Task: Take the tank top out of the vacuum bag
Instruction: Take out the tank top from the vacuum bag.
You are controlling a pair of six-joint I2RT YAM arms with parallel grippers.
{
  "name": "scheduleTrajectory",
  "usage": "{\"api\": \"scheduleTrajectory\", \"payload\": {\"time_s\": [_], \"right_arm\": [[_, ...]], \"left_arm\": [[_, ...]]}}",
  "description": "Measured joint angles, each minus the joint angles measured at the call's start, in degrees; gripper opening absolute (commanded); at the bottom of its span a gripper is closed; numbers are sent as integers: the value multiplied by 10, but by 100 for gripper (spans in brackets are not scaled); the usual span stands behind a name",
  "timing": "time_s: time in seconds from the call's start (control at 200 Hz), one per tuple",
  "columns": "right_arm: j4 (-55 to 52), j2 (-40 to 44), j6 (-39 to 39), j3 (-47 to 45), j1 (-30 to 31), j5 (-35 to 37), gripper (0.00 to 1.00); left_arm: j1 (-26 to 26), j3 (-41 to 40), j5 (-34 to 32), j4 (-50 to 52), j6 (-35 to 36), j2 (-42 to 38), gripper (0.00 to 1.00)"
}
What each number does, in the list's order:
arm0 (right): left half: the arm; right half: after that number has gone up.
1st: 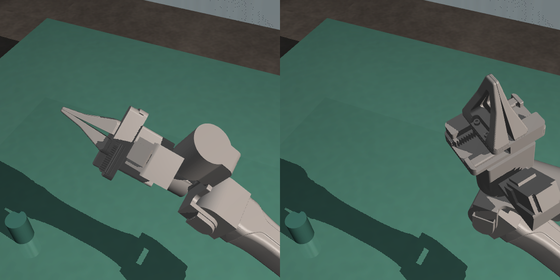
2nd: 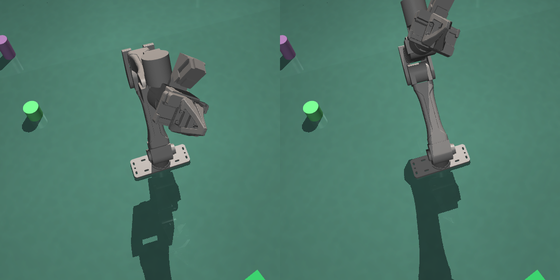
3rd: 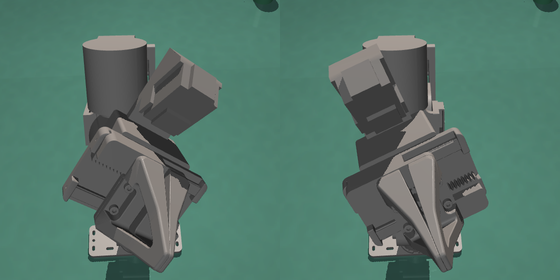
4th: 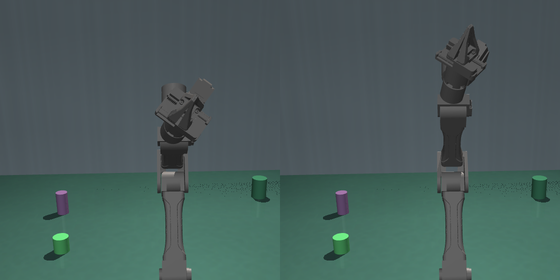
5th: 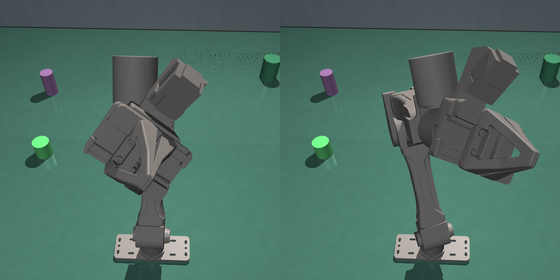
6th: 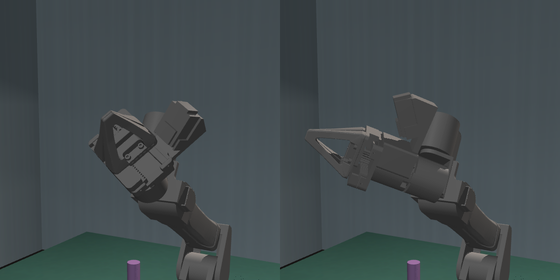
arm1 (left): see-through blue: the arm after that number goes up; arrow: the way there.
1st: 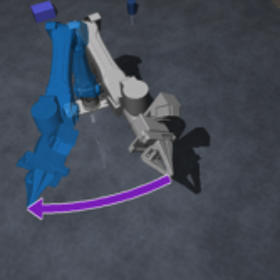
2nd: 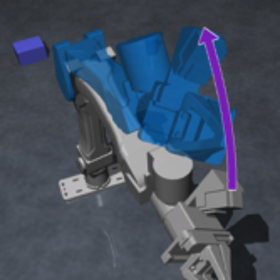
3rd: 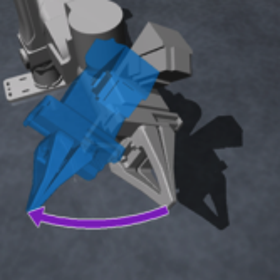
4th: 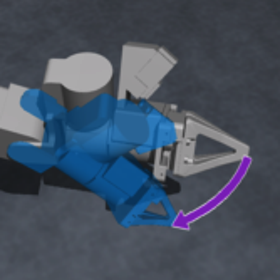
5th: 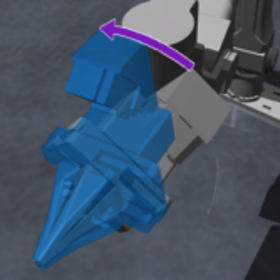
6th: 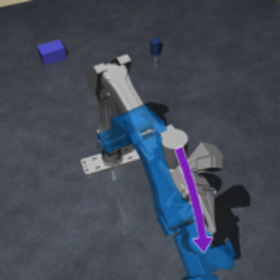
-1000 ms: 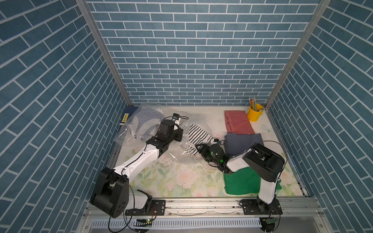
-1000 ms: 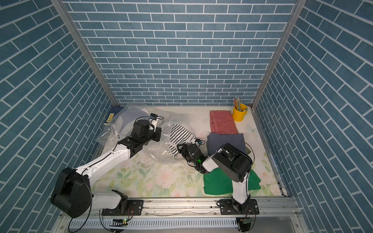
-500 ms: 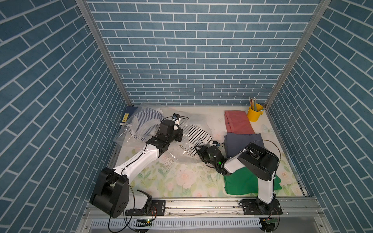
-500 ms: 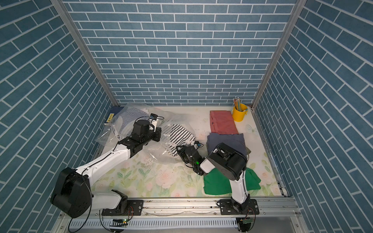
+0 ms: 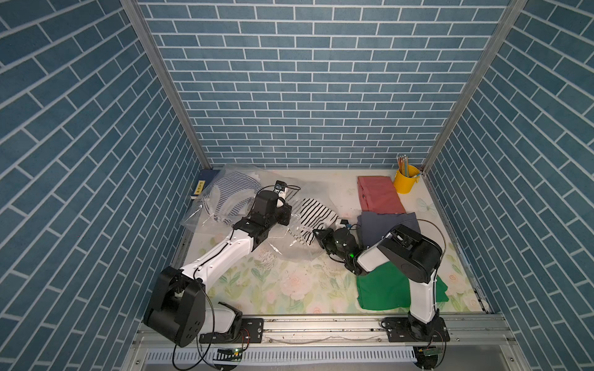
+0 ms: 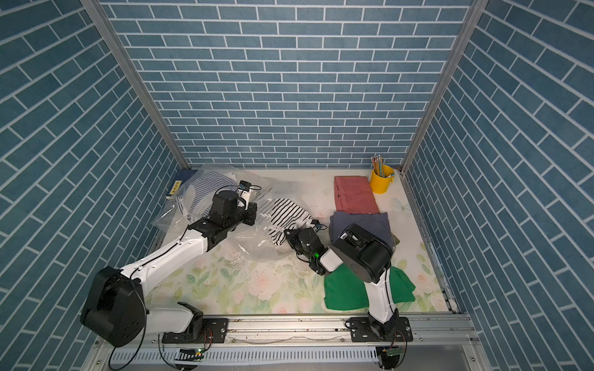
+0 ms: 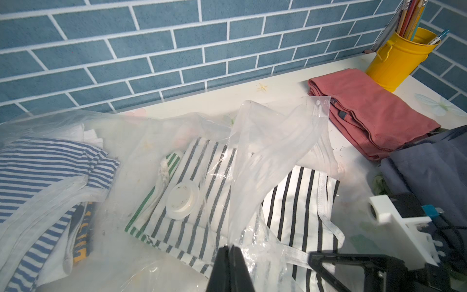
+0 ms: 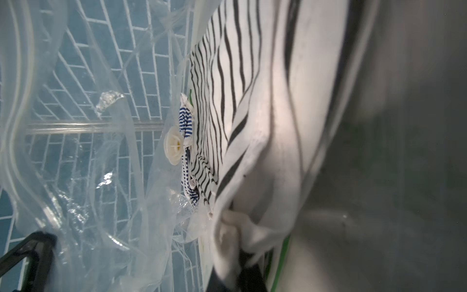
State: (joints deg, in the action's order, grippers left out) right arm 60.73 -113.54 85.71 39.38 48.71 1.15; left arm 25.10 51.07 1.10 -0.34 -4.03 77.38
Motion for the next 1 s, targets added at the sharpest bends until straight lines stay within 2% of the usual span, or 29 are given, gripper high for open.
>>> {"api": "scheduleTrajectory", "payload": {"time_s": [0.425, 0.81, 0.99, 1.0], "right_arm": [[-95, 127, -112, 22, 0, -1, 0], [-167, 263, -116, -88, 0, 25, 0], [-186, 321, -95, -160, 0, 49, 0], [-189, 322, -93, -164, 0, 50, 3]], "left_arm": [[0, 0, -1, 0, 0, 1, 0], [0, 0, -2, 0, 1, 7, 0], [0, 0, -3, 0, 2, 7, 0], [0, 0, -3, 0, 2, 8, 0]]}}
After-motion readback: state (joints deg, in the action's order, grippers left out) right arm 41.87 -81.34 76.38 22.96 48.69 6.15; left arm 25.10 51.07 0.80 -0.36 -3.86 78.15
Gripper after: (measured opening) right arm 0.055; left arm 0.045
